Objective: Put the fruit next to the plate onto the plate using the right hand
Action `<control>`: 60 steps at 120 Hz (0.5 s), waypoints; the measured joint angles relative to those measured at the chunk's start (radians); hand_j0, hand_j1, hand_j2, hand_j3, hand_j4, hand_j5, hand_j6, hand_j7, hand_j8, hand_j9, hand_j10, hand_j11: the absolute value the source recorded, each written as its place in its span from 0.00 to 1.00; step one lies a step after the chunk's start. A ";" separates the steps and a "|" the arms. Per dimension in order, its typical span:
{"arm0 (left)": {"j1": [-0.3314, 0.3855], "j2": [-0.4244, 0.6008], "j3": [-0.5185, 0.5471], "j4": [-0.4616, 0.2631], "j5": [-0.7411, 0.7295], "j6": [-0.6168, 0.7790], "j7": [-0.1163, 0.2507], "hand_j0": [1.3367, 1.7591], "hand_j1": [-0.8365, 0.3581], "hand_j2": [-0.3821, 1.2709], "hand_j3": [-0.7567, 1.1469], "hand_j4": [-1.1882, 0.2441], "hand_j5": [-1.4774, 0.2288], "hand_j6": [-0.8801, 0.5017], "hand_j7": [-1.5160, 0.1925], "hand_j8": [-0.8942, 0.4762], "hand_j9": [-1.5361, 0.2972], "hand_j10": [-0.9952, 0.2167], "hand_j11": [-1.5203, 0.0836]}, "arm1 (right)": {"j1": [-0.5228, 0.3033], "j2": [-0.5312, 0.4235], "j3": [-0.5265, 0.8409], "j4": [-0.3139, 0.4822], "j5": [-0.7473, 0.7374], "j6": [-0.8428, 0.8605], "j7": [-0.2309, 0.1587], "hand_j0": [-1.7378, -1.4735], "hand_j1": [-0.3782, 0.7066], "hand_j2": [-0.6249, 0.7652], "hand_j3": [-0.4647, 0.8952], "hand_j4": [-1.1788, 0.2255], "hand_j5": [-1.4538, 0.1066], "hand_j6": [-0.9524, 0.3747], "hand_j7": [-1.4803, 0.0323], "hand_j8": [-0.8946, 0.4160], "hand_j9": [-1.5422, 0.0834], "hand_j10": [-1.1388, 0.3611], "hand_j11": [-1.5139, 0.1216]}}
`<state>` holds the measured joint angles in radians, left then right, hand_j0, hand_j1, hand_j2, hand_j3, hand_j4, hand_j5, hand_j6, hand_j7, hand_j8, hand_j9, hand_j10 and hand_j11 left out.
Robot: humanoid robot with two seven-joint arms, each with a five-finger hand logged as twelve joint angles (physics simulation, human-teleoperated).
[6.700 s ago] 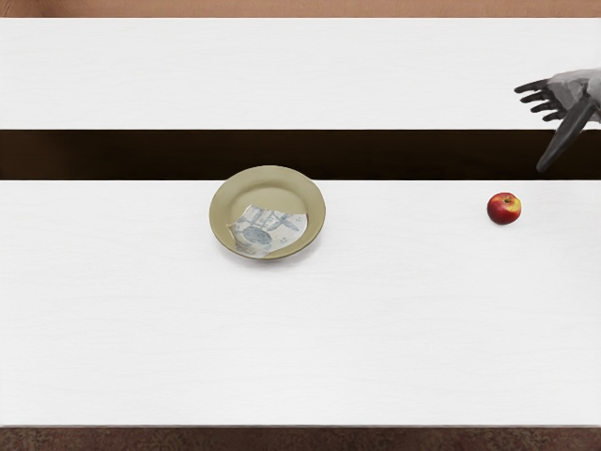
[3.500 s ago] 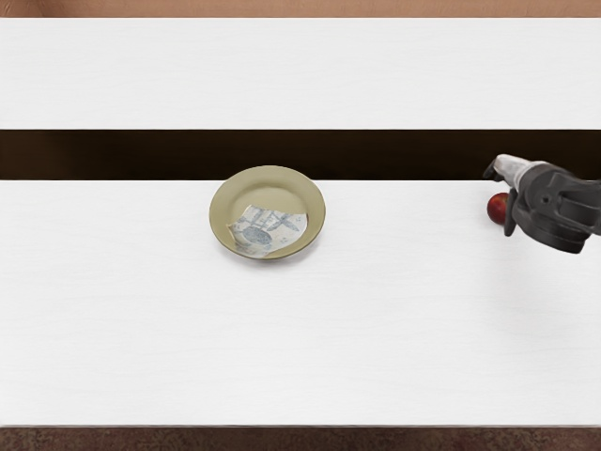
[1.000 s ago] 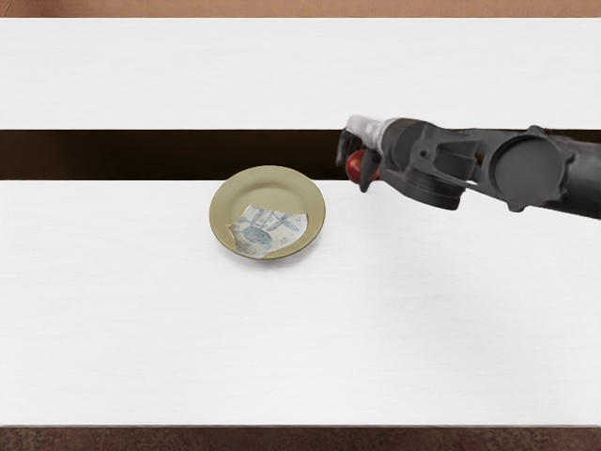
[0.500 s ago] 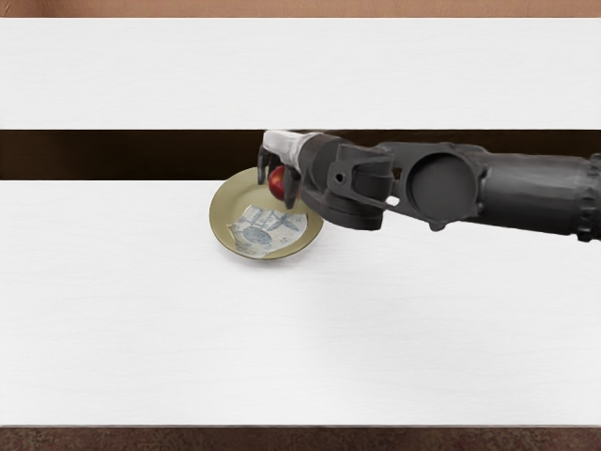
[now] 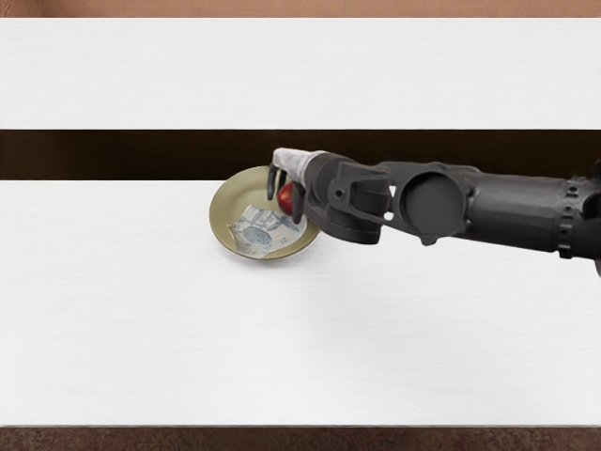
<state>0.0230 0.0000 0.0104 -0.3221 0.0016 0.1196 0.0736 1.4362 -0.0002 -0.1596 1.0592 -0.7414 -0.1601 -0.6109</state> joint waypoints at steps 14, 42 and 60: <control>0.000 0.000 0.000 0.000 0.000 0.000 0.000 0.76 0.99 0.23 0.40 0.83 0.87 0.64 0.89 0.65 0.84 0.82 0.95 | -0.013 0.000 0.027 -0.028 0.003 -0.013 0.000 0.31 0.41 0.54 0.34 0.50 0.49 0.47 0.55 0.49 0.53 0.50 0.50; 0.000 0.000 0.000 0.000 0.000 0.000 0.000 0.76 0.99 0.23 0.40 0.83 0.87 0.64 0.89 0.65 0.84 0.82 0.95 | -0.025 -0.038 0.248 -0.024 0.066 0.110 0.000 0.31 0.17 0.48 0.34 0.72 0.78 0.62 0.83 0.61 0.80 0.66 0.78; 0.000 0.000 0.000 0.000 0.000 0.000 0.000 0.76 0.99 0.23 0.40 0.83 0.87 0.64 0.89 0.65 0.84 0.82 0.95 | -0.055 -0.186 0.408 0.038 0.149 0.288 0.000 0.30 0.11 0.46 0.34 0.77 0.84 0.66 0.89 0.63 0.87 0.70 0.84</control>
<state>0.0230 0.0000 0.0105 -0.3221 0.0015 0.1197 0.0736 1.3809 -0.1866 0.2481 1.0969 -0.5923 0.1283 -0.6109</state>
